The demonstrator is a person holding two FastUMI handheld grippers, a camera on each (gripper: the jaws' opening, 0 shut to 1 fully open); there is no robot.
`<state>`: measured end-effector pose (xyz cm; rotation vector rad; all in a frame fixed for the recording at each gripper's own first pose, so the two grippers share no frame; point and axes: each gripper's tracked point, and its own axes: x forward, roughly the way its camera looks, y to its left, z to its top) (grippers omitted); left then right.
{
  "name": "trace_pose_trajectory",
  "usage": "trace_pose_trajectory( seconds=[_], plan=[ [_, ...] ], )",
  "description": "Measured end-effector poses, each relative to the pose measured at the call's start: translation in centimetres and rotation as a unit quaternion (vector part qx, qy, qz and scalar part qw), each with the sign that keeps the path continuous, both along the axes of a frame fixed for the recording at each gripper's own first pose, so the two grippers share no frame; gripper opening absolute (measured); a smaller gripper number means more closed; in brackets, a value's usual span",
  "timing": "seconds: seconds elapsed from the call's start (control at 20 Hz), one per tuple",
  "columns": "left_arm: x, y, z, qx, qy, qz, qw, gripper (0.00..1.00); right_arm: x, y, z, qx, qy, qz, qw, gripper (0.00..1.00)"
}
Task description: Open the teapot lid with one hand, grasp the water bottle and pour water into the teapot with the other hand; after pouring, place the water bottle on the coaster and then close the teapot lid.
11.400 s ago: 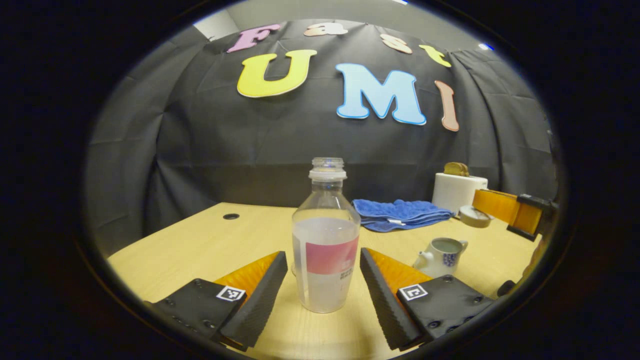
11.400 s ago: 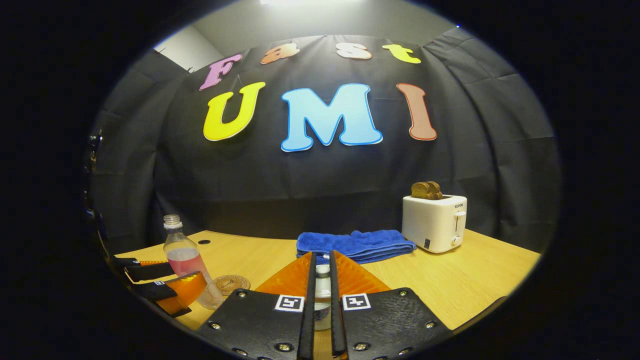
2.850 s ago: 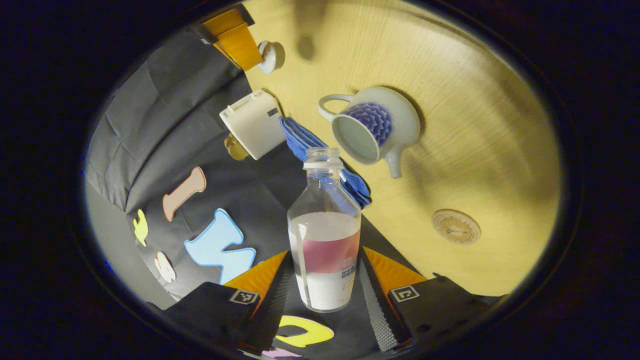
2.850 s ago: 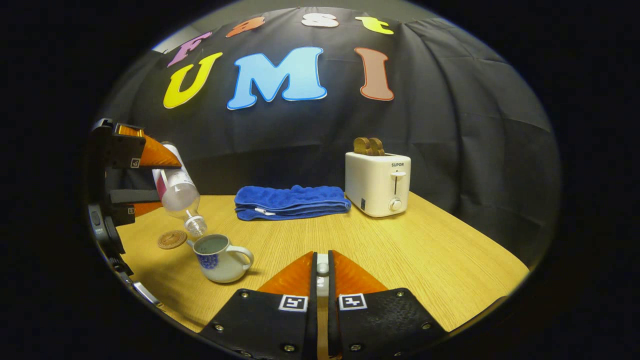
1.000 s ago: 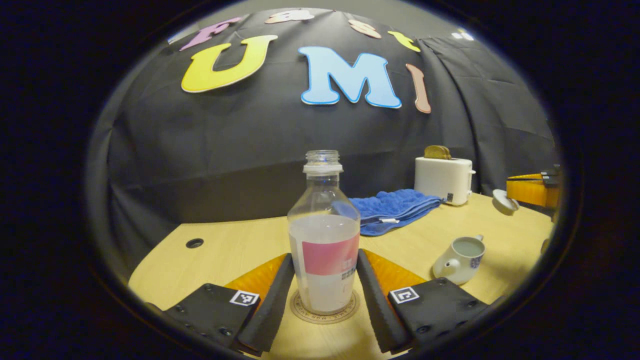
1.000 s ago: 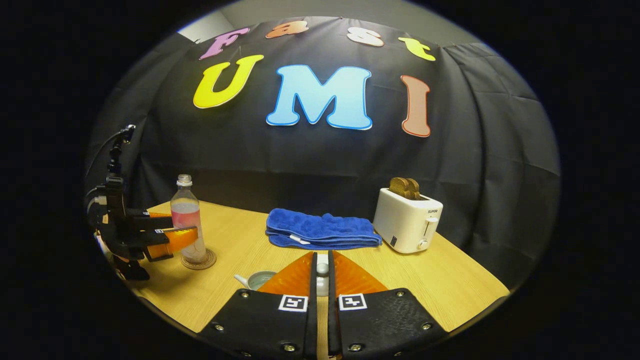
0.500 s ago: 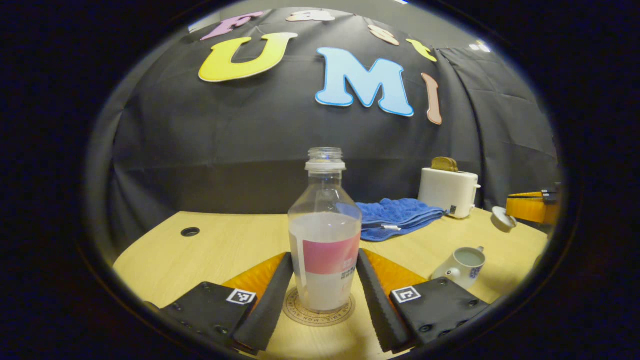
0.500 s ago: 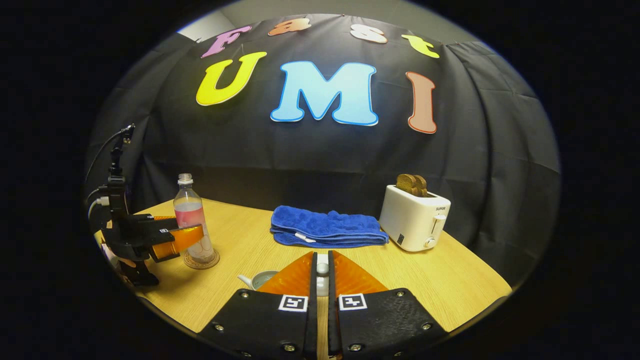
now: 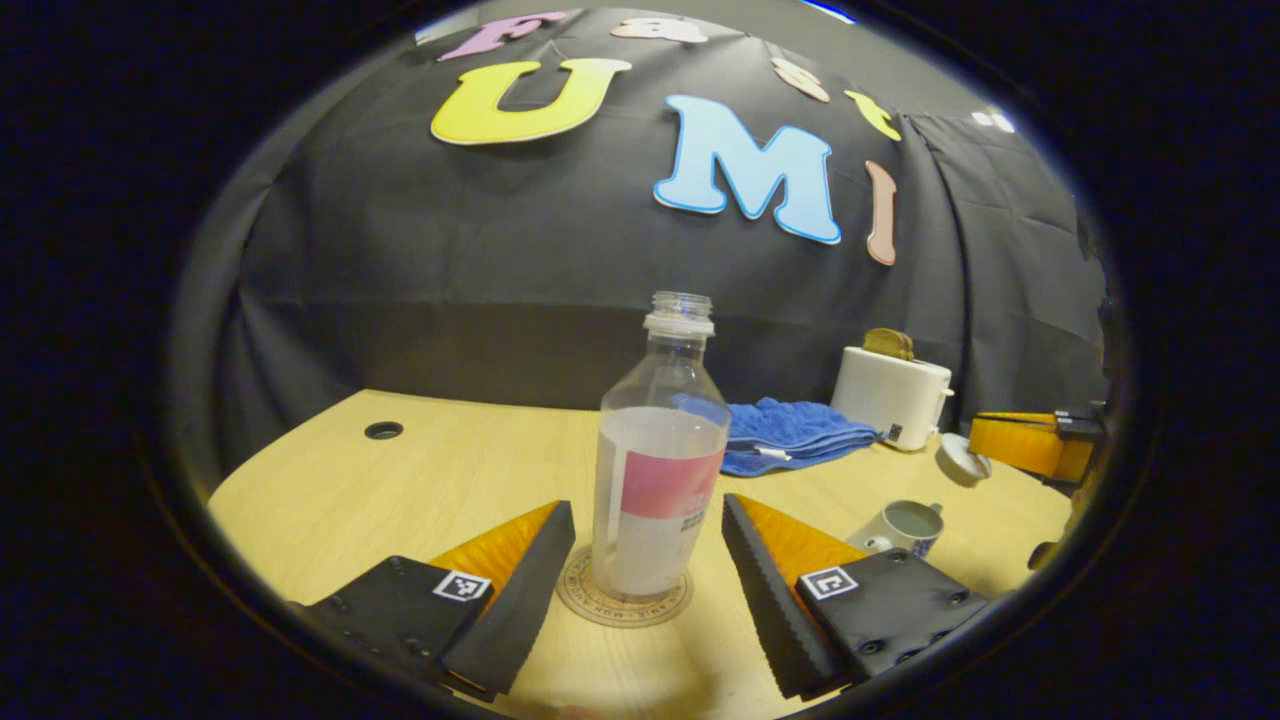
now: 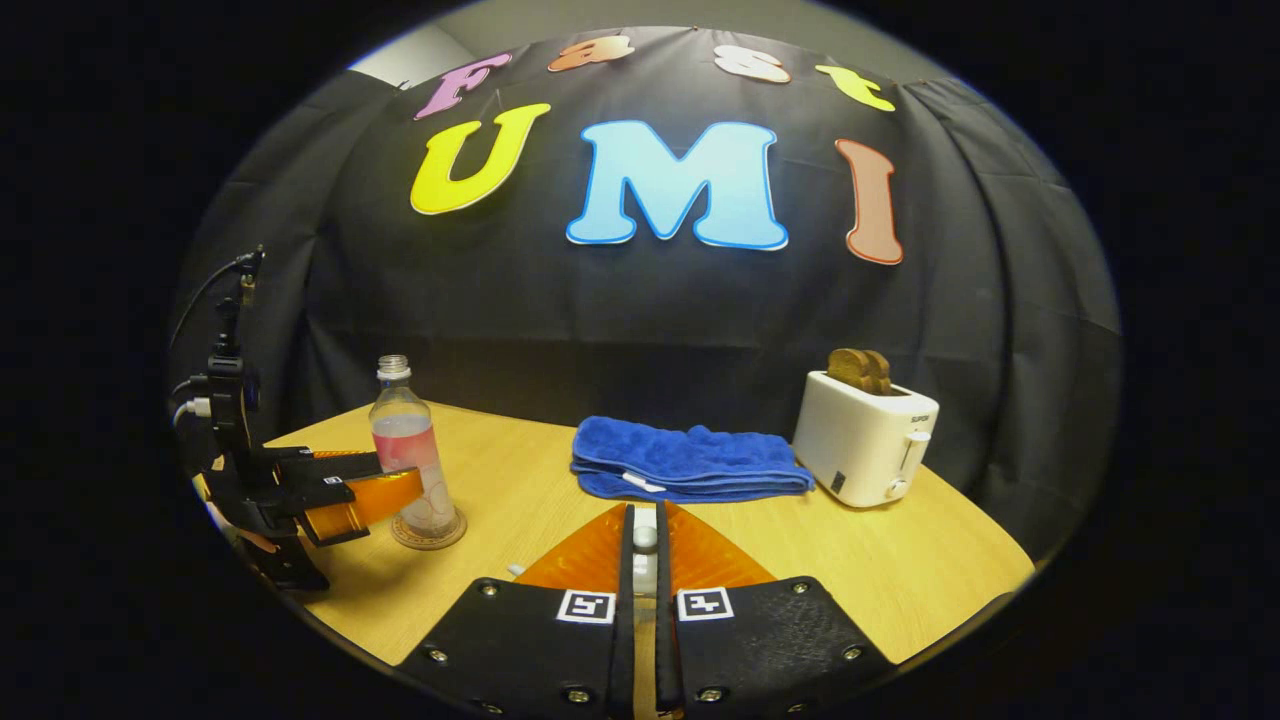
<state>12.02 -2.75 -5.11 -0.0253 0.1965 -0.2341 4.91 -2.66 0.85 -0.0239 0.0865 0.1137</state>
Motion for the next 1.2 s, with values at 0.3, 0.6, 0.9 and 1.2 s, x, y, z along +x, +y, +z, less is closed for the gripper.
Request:
trace_pose_trajectory(
  seconds=[0.3,0.6,0.9,1.2],
  plan=[
    [-3.1,1.1,0.9,0.02,-0.01,0.005,1.0,1.0,0.9,2.2,-2.2,0.023,0.031,0.026,0.999,0.08],
    [-4.8,2.7,2.0,0.003,-0.019,0.022,1.0,1.0,1.5,2.7,-3.4,0.032,0.045,0.031,0.998,0.08],
    [-5.8,3.5,2.1,0.004,-0.015,0.03,0.999,1.0,1.1,2.6,-4.0,0.025,0.05,0.025,0.998,0.08],
    [-7.1,3.2,3.0,0.007,-0.021,0.026,0.999,1.0,0.9,2.2,-4.5,0.011,0.048,0.007,0.999,0.19]
  ],
)
